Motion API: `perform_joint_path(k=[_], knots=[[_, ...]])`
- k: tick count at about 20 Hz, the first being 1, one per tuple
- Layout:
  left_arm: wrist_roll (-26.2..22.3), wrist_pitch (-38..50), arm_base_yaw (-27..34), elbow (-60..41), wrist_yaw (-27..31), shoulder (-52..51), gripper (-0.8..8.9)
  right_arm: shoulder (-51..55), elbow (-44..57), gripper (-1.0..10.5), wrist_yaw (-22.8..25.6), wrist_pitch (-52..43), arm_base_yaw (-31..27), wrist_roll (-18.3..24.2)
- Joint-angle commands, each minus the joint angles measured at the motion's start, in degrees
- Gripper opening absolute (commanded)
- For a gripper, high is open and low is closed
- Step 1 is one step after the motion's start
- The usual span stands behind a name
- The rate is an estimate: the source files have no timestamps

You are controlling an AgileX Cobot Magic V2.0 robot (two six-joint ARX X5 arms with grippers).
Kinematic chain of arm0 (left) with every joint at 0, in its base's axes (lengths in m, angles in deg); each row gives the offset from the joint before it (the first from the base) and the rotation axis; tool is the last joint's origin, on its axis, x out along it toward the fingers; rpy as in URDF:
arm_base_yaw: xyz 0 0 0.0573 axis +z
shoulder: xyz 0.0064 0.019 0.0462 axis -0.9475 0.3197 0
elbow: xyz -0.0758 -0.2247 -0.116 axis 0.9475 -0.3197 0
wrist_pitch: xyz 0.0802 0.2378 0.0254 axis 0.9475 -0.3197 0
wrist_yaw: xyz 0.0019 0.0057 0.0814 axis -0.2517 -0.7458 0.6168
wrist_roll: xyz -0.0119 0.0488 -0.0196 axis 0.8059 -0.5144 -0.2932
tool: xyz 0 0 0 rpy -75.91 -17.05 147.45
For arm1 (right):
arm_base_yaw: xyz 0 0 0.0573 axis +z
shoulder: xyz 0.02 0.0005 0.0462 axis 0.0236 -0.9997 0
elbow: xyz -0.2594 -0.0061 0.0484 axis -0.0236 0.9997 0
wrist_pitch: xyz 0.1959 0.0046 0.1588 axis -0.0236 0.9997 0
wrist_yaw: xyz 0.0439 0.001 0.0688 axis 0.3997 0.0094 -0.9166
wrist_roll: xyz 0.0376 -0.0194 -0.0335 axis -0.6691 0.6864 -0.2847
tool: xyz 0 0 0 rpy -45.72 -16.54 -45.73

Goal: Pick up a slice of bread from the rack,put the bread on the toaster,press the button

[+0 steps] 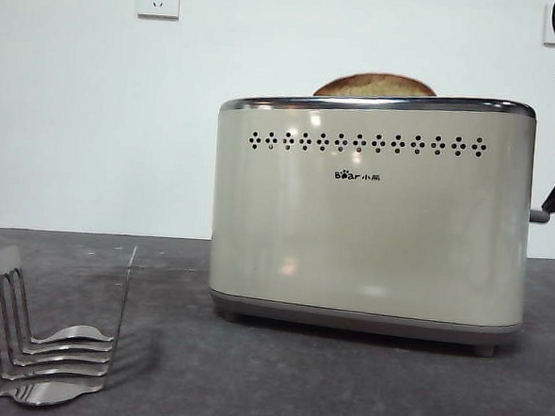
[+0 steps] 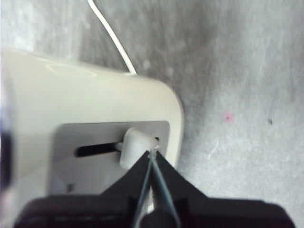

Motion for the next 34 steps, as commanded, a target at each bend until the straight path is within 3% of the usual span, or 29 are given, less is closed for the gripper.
perform_joint_path(k=[1, 17, 21, 26, 34], knots=[[0.3, 0.2, 0.2, -0.3, -0.2, -0.1, -0.08, 2.6, 1.0, -0.1, 0.0, -0.2, 0.2, -0.4], [0.3, 0.2, 0.2, -0.3, -0.2, -0.2, -0.08, 27.6, -0.3, -0.1, 1.3, 0.9, 0.2, -6.4], [0.3, 0.2, 0.2, -0.3, -0.2, -0.2, -0.08, 33.9, -6.8, -0.1, 9.4, 6.6, 0.2, -5.6], [0.3, 0.2, 0.2, -0.3, -0.2, -0.2, -0.08, 36.8, -22.5, 0.0, 21.6, 17.3, 0.2, -1.7], [0.3, 0.2, 0.2, -0.3, -0.2, -0.1, -0.07, 36.3, -34.3, 0.0, 34.4, 28.7, 0.2, -1.4]])
